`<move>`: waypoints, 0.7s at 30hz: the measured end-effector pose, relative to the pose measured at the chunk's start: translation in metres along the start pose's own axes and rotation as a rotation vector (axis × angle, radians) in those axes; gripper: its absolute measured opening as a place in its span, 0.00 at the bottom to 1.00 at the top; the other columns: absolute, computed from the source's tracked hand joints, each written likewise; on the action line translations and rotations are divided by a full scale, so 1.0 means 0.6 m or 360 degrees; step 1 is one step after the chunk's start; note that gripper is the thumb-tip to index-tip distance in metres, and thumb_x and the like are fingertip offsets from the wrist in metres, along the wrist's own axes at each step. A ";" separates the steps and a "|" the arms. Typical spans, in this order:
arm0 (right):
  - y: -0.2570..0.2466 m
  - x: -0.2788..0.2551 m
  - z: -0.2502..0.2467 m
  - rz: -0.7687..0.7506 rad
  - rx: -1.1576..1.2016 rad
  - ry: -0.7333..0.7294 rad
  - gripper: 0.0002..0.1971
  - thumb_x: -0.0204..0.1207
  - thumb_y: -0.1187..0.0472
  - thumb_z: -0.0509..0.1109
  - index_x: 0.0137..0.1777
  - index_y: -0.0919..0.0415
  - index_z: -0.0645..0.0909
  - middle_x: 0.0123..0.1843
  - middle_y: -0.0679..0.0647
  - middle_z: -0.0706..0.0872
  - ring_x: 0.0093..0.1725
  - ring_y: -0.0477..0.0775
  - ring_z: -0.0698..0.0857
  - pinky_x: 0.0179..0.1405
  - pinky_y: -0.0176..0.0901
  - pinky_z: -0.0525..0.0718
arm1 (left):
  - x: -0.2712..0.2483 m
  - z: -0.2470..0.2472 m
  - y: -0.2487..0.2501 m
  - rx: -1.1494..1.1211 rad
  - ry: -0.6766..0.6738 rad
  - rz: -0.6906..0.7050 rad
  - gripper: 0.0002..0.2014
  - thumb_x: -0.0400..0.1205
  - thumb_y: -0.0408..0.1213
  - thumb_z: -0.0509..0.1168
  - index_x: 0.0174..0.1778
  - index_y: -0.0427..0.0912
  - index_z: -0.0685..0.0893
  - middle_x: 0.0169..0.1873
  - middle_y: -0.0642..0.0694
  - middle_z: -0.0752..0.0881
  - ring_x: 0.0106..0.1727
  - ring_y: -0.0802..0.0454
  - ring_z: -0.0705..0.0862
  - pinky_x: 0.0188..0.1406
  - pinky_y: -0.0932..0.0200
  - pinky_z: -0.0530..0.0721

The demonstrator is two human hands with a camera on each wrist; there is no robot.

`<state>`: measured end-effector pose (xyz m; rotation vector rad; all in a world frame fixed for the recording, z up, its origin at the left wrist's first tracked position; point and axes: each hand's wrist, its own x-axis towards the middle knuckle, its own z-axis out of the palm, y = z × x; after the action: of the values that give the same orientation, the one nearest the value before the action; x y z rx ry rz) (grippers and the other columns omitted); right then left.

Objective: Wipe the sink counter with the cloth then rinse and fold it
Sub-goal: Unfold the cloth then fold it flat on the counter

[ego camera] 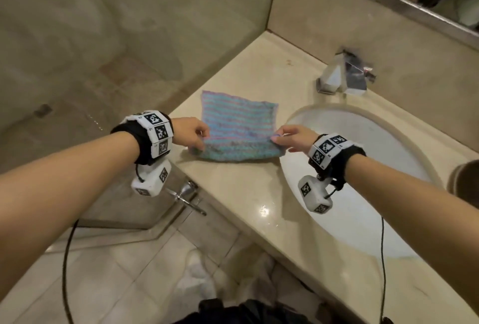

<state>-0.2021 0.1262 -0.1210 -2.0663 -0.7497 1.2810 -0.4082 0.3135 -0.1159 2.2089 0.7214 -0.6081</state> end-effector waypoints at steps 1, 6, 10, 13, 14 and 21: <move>0.003 0.002 0.002 -0.0023 0.0051 0.0051 0.14 0.78 0.63 0.69 0.31 0.54 0.73 0.31 0.53 0.78 0.29 0.46 0.75 0.34 0.36 0.69 | 0.005 -0.002 -0.004 -0.0107 0.0059 -0.0026 0.07 0.78 0.26 0.66 0.48 0.37 0.77 0.32 0.42 0.80 0.23 0.59 0.77 0.24 0.72 0.74; 0.011 0.024 -0.003 -0.0140 0.0175 0.0319 0.16 0.81 0.66 0.64 0.30 0.57 0.73 0.29 0.54 0.76 0.24 0.42 0.78 0.28 0.31 0.76 | 0.029 -0.029 -0.011 -0.0591 0.0367 -0.0127 0.08 0.79 0.24 0.62 0.47 0.41 0.77 0.28 0.45 0.78 0.15 0.67 0.77 0.21 0.69 0.79; 0.007 0.061 -0.010 -0.0136 0.0147 0.0468 0.16 0.82 0.65 0.62 0.31 0.54 0.72 0.30 0.52 0.76 0.31 0.47 0.75 0.33 0.37 0.76 | 0.066 -0.048 -0.015 -0.0811 0.0622 -0.0130 0.13 0.79 0.20 0.60 0.39 0.45 0.77 0.29 0.46 0.75 0.27 0.59 0.77 0.18 0.71 0.77; 0.000 0.091 -0.021 -0.0113 0.0083 0.0565 0.16 0.81 0.62 0.64 0.30 0.52 0.72 0.30 0.50 0.77 0.30 0.46 0.76 0.30 0.35 0.77 | 0.105 -0.059 -0.024 -0.0834 0.0796 -0.0103 0.18 0.78 0.20 0.62 0.34 0.51 0.74 0.24 0.49 0.77 0.17 0.68 0.76 0.19 0.69 0.76; -0.002 0.100 -0.024 -0.0104 0.0076 0.0588 0.16 0.81 0.61 0.64 0.30 0.52 0.73 0.30 0.50 0.78 0.30 0.45 0.76 0.28 0.33 0.77 | 0.117 -0.063 -0.026 -0.0853 0.0837 -0.0113 0.18 0.79 0.21 0.62 0.34 0.52 0.74 0.20 0.52 0.78 0.15 0.68 0.76 0.18 0.70 0.76; -0.016 0.157 -0.033 -0.0068 0.0054 0.0649 0.16 0.79 0.60 0.66 0.28 0.50 0.76 0.28 0.48 0.79 0.35 0.53 0.79 0.42 0.49 0.83 | 0.167 -0.074 -0.033 -0.0637 0.1127 -0.0137 0.10 0.79 0.23 0.61 0.46 0.43 0.80 0.29 0.47 0.77 0.29 0.54 0.73 0.27 0.68 0.69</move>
<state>-0.1498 0.1968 -0.1618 -2.1732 -0.5762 0.8019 -0.3389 0.3894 -0.1589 1.9955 1.1761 0.2998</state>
